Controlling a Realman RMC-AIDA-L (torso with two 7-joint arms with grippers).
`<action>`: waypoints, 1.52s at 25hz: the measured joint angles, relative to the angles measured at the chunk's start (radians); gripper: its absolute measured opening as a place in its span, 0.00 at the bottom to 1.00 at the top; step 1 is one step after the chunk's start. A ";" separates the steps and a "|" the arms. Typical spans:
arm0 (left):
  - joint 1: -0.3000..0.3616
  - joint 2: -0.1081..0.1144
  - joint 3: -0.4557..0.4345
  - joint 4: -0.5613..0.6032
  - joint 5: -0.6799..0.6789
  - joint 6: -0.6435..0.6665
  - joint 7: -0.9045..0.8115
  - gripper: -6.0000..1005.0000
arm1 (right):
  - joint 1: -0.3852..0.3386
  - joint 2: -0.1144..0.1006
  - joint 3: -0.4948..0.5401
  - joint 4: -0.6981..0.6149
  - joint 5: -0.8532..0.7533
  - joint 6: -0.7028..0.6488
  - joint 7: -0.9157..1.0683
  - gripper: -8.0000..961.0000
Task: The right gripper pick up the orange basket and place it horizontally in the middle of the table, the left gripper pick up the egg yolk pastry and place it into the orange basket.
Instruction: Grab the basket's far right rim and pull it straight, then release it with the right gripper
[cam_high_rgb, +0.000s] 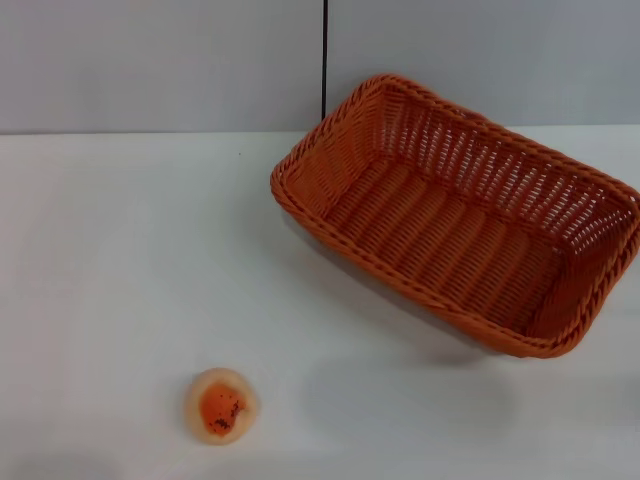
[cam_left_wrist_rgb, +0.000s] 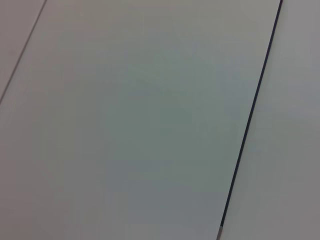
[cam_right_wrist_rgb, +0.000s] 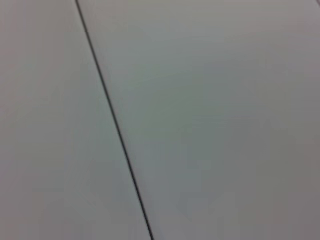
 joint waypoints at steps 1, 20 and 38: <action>0.003 -0.001 0.000 -0.001 0.000 0.000 -0.004 0.80 | 0.000 -0.001 -0.007 -0.008 -0.002 0.006 0.000 0.65; -0.021 0.000 0.015 0.016 0.003 0.004 -0.024 0.80 | -0.087 -0.012 -0.178 -0.295 -0.117 0.041 0.270 0.65; -0.034 -0.005 0.041 0.023 0.012 0.016 -0.042 0.80 | 0.087 -0.111 -0.252 -1.153 -0.855 -0.069 1.489 0.65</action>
